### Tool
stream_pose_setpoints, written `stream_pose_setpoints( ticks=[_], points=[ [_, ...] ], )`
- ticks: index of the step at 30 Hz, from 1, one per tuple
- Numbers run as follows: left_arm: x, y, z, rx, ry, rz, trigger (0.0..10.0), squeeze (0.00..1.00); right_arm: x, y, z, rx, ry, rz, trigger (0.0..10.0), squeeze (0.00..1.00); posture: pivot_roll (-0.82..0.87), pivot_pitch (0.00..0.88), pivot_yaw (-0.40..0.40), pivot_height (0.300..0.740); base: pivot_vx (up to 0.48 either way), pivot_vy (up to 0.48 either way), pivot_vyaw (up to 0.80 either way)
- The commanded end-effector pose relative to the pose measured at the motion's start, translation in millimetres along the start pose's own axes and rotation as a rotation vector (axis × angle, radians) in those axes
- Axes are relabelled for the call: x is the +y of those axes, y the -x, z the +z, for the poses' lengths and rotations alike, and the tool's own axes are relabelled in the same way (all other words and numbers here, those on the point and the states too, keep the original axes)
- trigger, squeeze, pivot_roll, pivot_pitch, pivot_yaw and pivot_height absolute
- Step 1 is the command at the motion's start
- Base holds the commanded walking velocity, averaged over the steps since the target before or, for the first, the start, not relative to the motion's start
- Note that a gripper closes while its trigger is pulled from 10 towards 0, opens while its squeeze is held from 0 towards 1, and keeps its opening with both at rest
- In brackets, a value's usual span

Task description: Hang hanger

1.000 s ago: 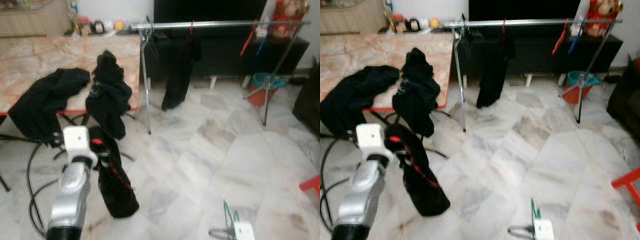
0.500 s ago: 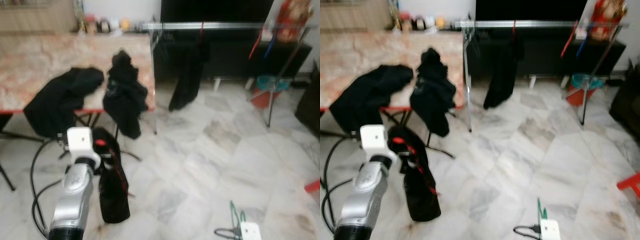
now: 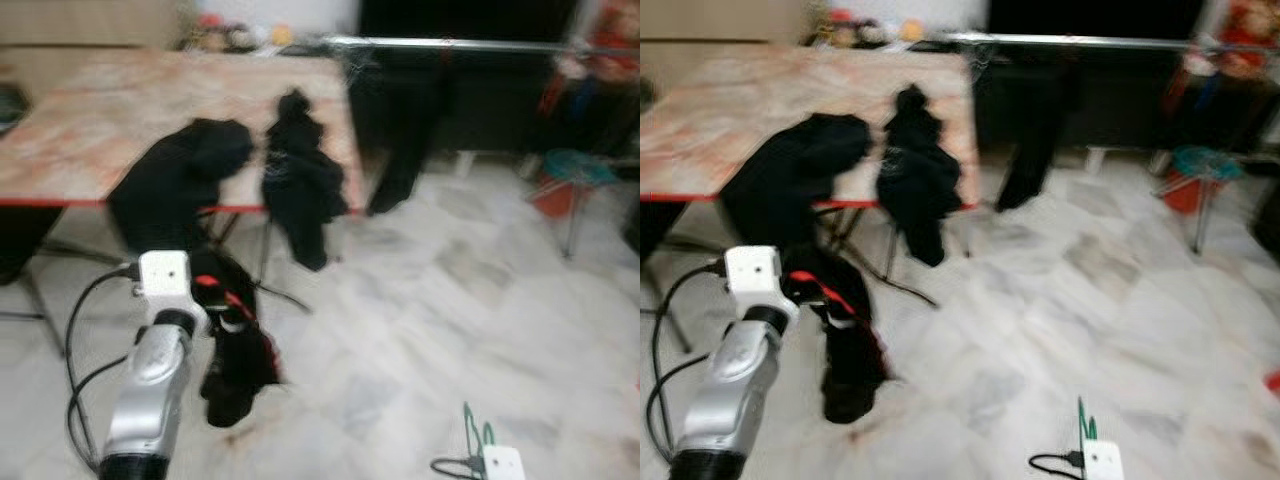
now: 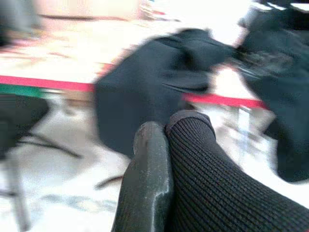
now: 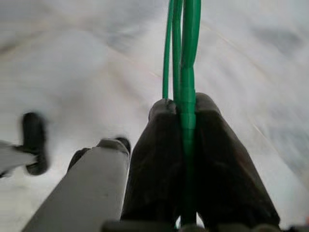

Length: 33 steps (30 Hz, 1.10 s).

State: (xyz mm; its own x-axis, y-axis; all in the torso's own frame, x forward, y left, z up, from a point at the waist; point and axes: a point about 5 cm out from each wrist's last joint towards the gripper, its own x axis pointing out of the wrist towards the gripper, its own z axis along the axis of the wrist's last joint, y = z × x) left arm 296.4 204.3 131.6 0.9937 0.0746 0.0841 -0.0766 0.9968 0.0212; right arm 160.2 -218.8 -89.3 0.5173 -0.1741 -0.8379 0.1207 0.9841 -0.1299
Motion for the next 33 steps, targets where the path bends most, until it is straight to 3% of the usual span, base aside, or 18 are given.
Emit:
stream_pose_setpoints(
  ticks=[1, 10, 25, 28, 33],
  points=[
    [-5.9, -0.5, 4, -0.016, 0.003, -0.014, 10.0, 0.0, -5.7, 0.8, -5, 0.016, 0.003, -0.012, 10.0, 0.0, 0.16, 0.0, -0.024, 0.732, 0.0, 0.244, 0.8],
    [-6.0, -0.4, 4, -0.017, 0.003, -0.012, 10.0, 0.0, -5.3, 0.5, -3, 0.016, -0.001, -0.009, 10.0, 0.0, 0.16, 0.0, -0.023, 0.732, 0.0, 0.245, 0.78],
    [-31.4, 5.5, 9, -0.037, 0.058, -0.202, 10.0, 0.0, -4.9, 0.2, -1, 0.003, -0.038, -0.01, 10.0, 0.0, 0.17, 0.0, -0.026, 0.732, 0.0, 0.0, 0.0],
    [-43.4, 8.8, 12, -0.029, 0.039, -0.305, 10.0, 0.0, -5.7, 0.2, -1, 0.003, -0.037, -0.02, 10.0, 0.0, 0.17, 0.0, -0.023, 0.732, 0.0, 0.0, 0.0],
    [-41.2, 9.3, 12, -0.032, 0.03, -0.294, 10.0, 0.0, -6.1, 0.3, -1, 0.003, -0.036, -0.026, 10.0, 0.0, 0.17, 0.0, -0.023, 0.732, 0.0, 0.0, 0.0]
  ],
)
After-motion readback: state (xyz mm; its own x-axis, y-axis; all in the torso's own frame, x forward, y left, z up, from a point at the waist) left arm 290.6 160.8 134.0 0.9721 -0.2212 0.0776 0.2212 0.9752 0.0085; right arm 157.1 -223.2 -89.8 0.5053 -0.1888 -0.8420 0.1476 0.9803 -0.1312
